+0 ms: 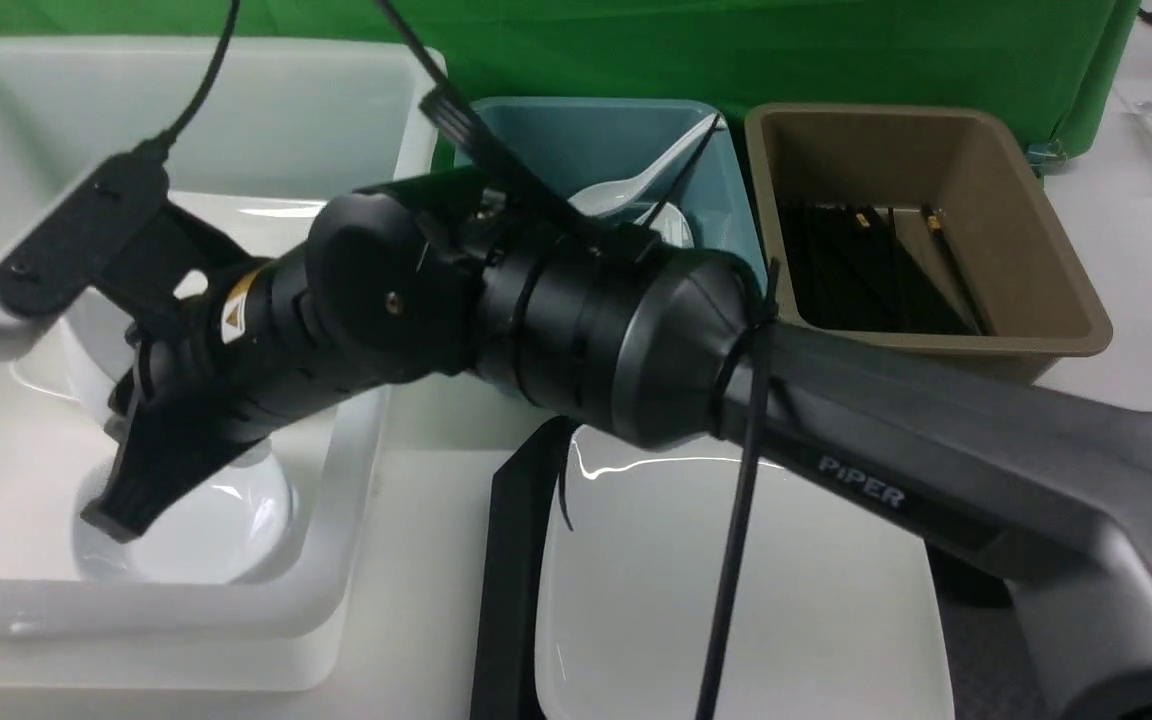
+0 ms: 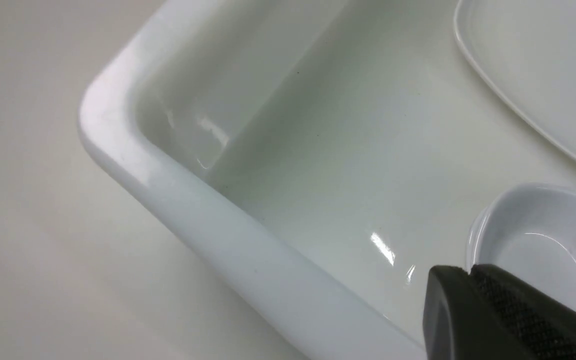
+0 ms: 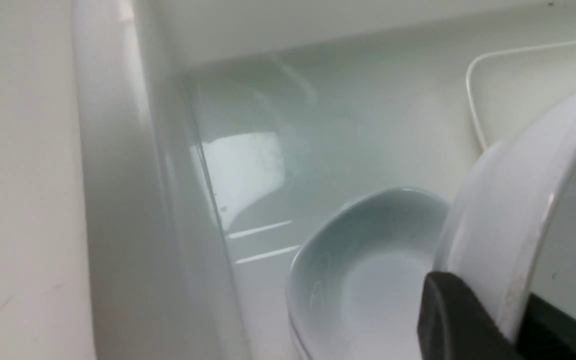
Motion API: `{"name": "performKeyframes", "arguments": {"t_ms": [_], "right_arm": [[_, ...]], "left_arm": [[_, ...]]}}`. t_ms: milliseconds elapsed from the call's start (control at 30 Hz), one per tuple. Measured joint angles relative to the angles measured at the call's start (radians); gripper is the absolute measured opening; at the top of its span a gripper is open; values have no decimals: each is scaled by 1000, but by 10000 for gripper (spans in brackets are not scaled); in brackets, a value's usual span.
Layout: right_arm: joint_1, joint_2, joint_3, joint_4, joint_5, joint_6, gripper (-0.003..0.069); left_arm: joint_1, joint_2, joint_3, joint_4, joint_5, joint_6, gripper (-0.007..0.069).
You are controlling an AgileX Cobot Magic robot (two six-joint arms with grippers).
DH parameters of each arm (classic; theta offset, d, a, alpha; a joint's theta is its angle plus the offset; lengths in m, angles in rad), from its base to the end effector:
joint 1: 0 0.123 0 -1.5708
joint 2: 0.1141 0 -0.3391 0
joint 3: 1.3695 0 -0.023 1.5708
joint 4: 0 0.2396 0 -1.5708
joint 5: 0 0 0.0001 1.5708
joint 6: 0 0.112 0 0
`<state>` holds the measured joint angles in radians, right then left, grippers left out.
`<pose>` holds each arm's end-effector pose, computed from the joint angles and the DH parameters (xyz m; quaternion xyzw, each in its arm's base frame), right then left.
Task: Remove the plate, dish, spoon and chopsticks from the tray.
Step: Use the right arm to put the small plate into the large storage box on the left
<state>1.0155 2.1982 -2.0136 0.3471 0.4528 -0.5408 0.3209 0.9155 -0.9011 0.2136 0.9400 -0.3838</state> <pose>0.2839 0.4893 0.3169 -0.5331 0.6814 0.2509 0.4343 0.1219 0.0607 0.3706 -0.2946 0.8862 0.0916 0.3457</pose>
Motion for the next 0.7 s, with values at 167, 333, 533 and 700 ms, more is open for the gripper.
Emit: {"name": "performKeyframes", "arguments": {"t_ms": [167,333,533,700], "right_arm": [[0,38,0,0,-4,0,72],[0,65,-1,1,-10,0,116],[0,68,-5,0,-21,0,227],[0,58,-6,3,-19,58,391]], "left_arm": [[0,0,0,-7,0,2,16],[0,0,0,-7,0,14,16],[0,0,0,-7,0,15,17],[0,0,0,-12,0,26,17]]}}
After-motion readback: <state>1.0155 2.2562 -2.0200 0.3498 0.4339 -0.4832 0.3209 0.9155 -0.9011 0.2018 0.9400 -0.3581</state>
